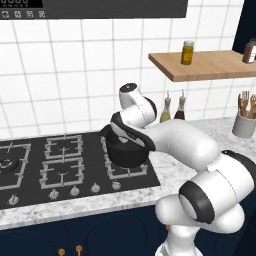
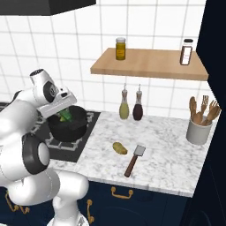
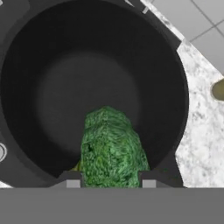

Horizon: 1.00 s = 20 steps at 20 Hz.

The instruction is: Put the broccoli and potato in the pot. Retrieve the spatula and lightly stir the vegetables in the pot.

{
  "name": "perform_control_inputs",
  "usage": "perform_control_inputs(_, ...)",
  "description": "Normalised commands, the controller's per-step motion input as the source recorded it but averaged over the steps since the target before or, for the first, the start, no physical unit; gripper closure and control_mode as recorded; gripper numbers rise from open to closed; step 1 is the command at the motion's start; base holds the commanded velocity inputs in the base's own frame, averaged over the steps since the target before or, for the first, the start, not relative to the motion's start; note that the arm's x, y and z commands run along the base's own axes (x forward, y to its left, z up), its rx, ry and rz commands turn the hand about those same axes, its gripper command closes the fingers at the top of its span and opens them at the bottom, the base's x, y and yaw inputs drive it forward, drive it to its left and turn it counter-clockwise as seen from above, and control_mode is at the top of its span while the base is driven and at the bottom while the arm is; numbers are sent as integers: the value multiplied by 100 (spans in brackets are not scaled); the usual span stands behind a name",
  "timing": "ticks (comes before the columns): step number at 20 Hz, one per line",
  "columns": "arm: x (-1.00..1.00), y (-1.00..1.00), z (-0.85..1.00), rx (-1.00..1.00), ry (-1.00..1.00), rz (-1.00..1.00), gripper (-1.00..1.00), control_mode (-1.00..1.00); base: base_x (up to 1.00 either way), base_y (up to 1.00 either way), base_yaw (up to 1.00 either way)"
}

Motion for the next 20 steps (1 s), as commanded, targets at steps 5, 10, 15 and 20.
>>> perform_control_inputs(5, 1, 0, -40, 8, 0, -1, 100, -100, 0, 0, 0)
perform_control_inputs(10, 2, 10, -30, 5, 0, -1, 100, -100, 0, 0, 0)
perform_control_inputs(15, -9, 15, 13, 3, 0, -1, -100, -100, 0, 0, 0)
perform_control_inputs(20, -2, 0, 53, 0, 0, -6, -100, -100, 0, 0, 0)
